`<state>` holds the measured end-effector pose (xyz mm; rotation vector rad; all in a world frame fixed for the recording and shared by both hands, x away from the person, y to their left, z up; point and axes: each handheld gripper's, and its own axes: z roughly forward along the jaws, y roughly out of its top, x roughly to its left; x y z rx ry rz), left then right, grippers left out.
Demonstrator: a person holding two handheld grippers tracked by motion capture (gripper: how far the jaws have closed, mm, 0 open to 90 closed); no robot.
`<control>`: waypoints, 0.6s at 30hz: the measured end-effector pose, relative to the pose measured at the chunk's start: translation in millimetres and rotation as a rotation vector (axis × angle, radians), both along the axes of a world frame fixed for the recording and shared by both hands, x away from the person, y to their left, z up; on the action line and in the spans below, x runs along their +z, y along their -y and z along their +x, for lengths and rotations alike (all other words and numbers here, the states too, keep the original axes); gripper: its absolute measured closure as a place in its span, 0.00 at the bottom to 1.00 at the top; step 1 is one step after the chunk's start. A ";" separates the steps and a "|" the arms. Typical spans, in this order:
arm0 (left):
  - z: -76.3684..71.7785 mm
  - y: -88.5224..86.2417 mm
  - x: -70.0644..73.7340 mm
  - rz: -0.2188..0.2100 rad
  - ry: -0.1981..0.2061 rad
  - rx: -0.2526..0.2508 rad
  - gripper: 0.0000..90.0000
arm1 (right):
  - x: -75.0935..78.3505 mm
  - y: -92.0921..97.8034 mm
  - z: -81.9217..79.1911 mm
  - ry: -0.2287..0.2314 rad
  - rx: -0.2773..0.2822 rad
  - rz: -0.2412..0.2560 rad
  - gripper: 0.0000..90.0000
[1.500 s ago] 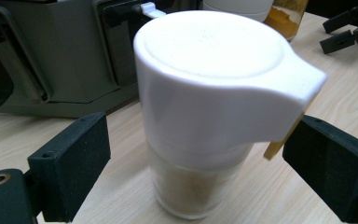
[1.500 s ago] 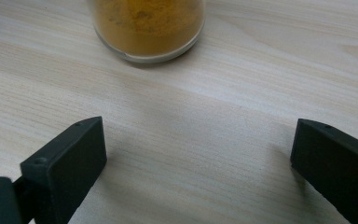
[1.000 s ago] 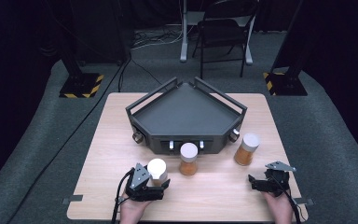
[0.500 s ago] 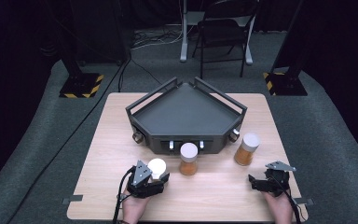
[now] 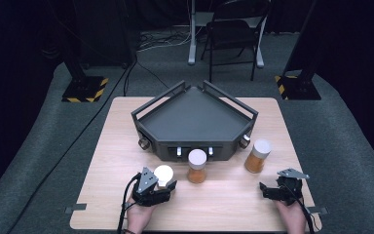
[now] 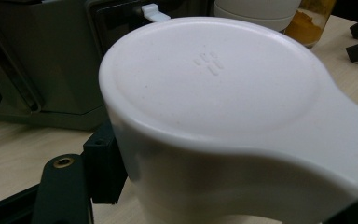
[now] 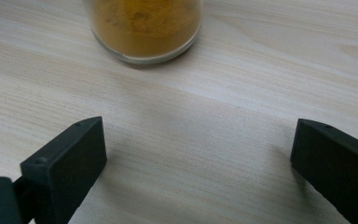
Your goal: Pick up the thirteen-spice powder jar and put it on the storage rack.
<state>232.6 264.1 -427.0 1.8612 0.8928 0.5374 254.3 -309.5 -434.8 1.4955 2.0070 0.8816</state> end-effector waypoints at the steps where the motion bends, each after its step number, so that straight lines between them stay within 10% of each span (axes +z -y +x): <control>1: 0.1 -0.1 0.3 0.001 0.000 -0.002 0.34 | 0.0 0.0 0.0 0.000 0.000 0.000 0.03; 18: 3.7 -9.4 20.4 -0.030 0.029 -0.002 0.34 | 0.0 0.0 0.0 0.000 0.000 0.000 0.03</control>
